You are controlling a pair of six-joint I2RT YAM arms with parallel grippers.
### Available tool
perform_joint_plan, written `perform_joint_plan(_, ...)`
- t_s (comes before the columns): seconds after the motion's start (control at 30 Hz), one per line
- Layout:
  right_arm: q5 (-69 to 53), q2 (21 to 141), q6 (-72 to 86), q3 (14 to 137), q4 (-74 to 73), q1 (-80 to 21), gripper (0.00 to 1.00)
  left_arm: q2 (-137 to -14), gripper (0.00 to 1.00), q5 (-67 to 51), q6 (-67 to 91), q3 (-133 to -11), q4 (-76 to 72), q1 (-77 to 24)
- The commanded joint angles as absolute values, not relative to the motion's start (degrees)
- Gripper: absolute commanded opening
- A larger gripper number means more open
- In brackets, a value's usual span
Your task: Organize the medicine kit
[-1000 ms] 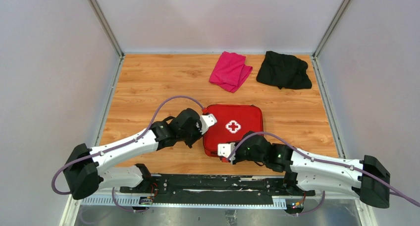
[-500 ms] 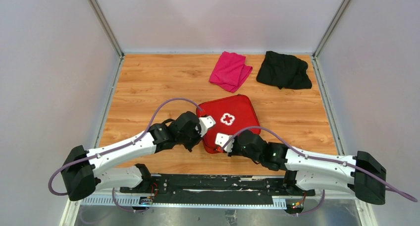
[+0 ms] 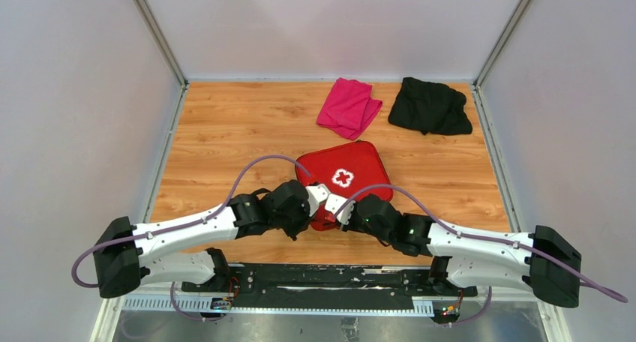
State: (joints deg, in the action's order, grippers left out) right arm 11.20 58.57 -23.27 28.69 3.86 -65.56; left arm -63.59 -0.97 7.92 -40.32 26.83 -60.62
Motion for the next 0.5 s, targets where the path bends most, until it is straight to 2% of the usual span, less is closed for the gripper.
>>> perform_joint_plan(0.0, 13.1, 60.9, -17.8, 29.6, 7.7, -64.1, 0.21, -62.3, 0.00, -6.5, 12.6, -38.8, 17.9, -64.7)
perform_joint_plan(0.13, 10.5, 61.2, -15.7, 30.0, 8.6, -64.1, 0.22, -64.8, 0.00, -4.9, 16.4, -38.1, 11.9, -66.5)
perform_joint_plan(0.3, 4.3, 55.9, -15.4, 27.2, 10.9, -64.2, 0.30, -68.5, 0.00, 1.6, 19.7, -39.0, 10.2, -68.1)
perform_joint_plan(0.47, 2.2, 45.5, -17.4, 24.5, 5.5, -64.1, 0.45, -66.2, 0.00, 9.0, 21.8, -37.3, 11.6, -68.0)
